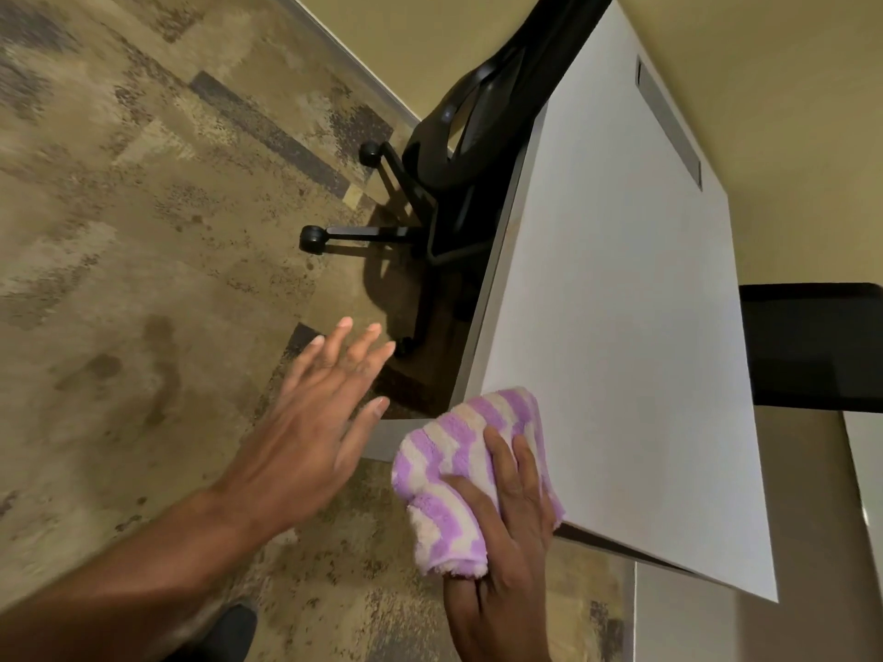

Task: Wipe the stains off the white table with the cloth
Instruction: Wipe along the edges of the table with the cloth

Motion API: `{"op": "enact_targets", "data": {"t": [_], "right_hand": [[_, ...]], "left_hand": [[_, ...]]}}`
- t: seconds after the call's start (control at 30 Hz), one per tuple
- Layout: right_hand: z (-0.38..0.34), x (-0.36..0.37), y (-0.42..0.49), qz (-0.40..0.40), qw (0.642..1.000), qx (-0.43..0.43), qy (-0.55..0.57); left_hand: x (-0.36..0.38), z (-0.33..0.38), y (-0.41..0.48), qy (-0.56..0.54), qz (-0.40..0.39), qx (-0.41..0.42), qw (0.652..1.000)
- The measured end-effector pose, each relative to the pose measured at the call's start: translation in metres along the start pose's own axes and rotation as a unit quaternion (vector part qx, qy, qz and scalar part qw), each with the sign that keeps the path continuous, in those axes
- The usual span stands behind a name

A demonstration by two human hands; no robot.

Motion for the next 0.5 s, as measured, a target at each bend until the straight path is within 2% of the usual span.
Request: {"op": "enact_targets", "data": {"t": [0.1,0.23,0.4,0.5], "right_hand": [[-0.002,0.009,0.022,-0.047,0.999,0.019,-0.014],[-0.008,0.014,0.057,-0.068,0.994,0.066,-0.056],[0.000,0.009,0.034,-0.057,0.998,-0.006,-0.028],[0.007,0.006,0.023,-0.021,0.999,-0.037,0.003]], "left_hand": [[0.008,0.007,0.036,-0.048,-0.029,0.017,0.998],[0.021,0.021,0.072,-0.139,-0.079,0.019,0.987],[0.039,0.032,0.097,-0.146,-0.157,0.049,0.976],[0.042,0.030,0.102,-0.080,-0.173,0.109,0.975]]}}
Point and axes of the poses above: each hand's wrist, its own y-axis towards the middle knuckle, its own x-axis out of the palm, z = x × y, the point moved 4 cm from there along y, towards the middle knuckle, and after that the axes turned 2 degrees about z, right-handed, at the moved point
